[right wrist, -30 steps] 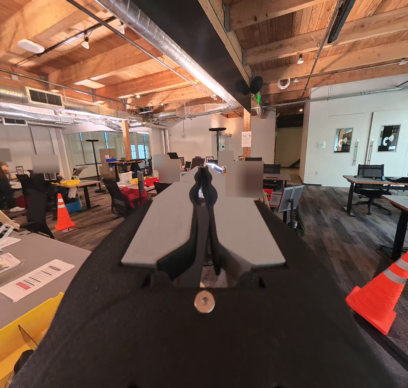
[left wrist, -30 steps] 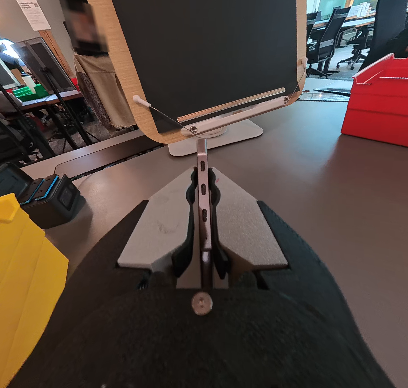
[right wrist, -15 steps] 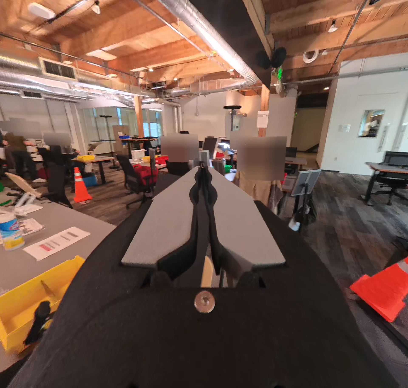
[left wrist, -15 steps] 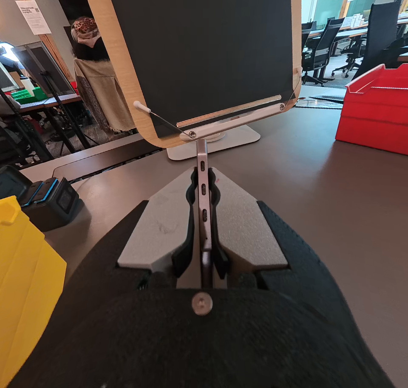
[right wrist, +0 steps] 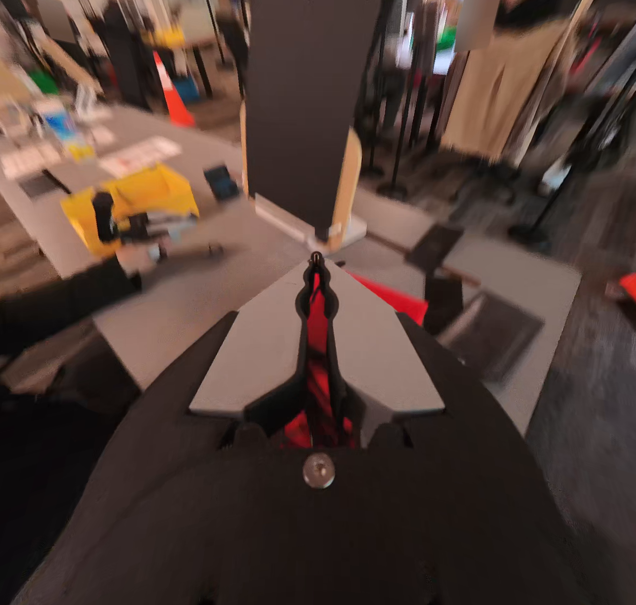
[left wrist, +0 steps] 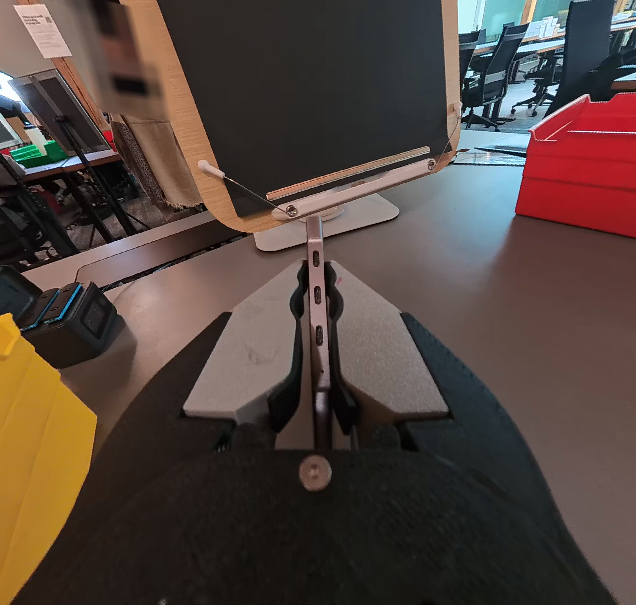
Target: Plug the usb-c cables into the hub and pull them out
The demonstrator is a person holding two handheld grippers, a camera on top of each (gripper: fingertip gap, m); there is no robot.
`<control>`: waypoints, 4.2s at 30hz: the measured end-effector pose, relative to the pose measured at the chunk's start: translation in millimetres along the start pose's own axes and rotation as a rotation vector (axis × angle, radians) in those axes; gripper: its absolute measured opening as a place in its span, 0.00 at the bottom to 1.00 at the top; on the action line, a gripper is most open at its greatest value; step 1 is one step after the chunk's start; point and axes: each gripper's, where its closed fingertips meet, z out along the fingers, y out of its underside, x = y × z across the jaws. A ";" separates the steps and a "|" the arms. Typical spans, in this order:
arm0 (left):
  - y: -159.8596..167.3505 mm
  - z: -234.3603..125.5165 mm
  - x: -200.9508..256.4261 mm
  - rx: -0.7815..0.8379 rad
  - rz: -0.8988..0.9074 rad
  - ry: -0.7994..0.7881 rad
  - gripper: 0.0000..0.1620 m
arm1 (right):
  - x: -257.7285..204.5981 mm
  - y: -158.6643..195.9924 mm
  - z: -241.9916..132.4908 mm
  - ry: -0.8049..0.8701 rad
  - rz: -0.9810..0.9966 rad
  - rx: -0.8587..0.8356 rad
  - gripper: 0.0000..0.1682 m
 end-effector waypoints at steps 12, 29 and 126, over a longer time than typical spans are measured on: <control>12.0 4.5 6.2 -0.047 0.038 0.004 0.04 | -8.9 262.6 78.6 0.001 0.106 -0.749 0.00; -13.1 -4.5 55.2 0.085 0.111 0.273 0.04 | 2.7 200.1 49.7 0.287 -0.142 -0.916 0.03; 45.3 -225.3 -63.2 -0.341 -0.180 -0.313 0.47 | -122.8 256.0 125.6 0.304 -0.038 -0.151 0.52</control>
